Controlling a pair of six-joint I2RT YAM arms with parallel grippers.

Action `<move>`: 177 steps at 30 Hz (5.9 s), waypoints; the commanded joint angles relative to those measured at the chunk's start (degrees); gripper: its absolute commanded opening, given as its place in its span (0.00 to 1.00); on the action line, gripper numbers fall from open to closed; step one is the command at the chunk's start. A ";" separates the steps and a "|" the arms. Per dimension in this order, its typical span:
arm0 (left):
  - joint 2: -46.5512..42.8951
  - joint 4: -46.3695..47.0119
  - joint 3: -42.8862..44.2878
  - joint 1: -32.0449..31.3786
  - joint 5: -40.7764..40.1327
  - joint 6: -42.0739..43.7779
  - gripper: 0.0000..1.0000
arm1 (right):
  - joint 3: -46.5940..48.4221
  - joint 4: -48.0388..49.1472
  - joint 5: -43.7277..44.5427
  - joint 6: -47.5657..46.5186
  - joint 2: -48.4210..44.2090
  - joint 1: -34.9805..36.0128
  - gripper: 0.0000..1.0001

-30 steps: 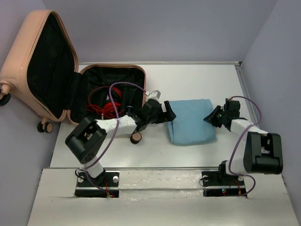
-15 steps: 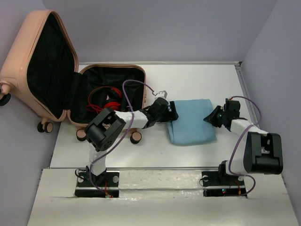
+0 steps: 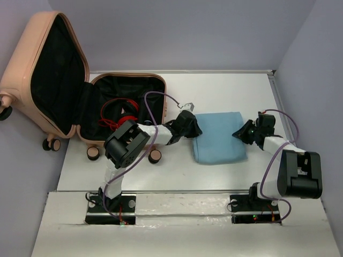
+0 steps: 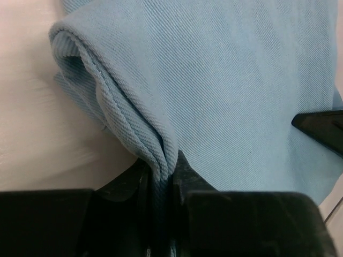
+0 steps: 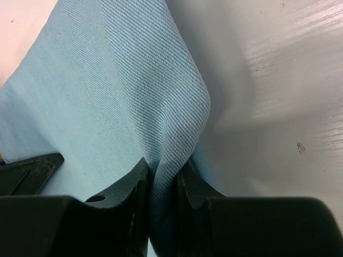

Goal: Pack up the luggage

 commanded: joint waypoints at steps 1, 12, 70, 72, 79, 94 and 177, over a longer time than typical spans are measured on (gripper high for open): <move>-2.25 -0.79 3.84 -1.01 3.19 2.61 0.06 | -0.87 5.87 -5.79 2.28 -1.30 0.66 0.08; -8.50 -16.26 26.79 7.87 10.66 6.92 0.06 | 6.06 17.21 -12.66 14.86 -4.38 12.33 0.07; -82.94 -51.41 -13.98 51.55 -48.48 20.99 0.85 | 62.22 -7.40 0.25 -11.43 35.59 59.02 0.07; -81.89 -50.45 -15.84 52.07 -51.37 18.88 0.85 | 65.91 -7.84 4.10 -12.21 40.76 58.49 0.07; -70.93 -41.40 -11.73 62.43 -55.25 22.92 0.84 | 60.40 -4.77 6.24 -11.77 34.94 56.99 0.07; -58.68 -31.73 -3.53 63.42 -50.79 30.13 0.46 | 54.59 -5.46 -1.68 -13.18 23.57 56.99 0.68; -64.74 -32.87 -4.96 0.57 34.45 39.96 0.99 | 41.67 5.96 2.01 -0.17 33.86 38.81 0.07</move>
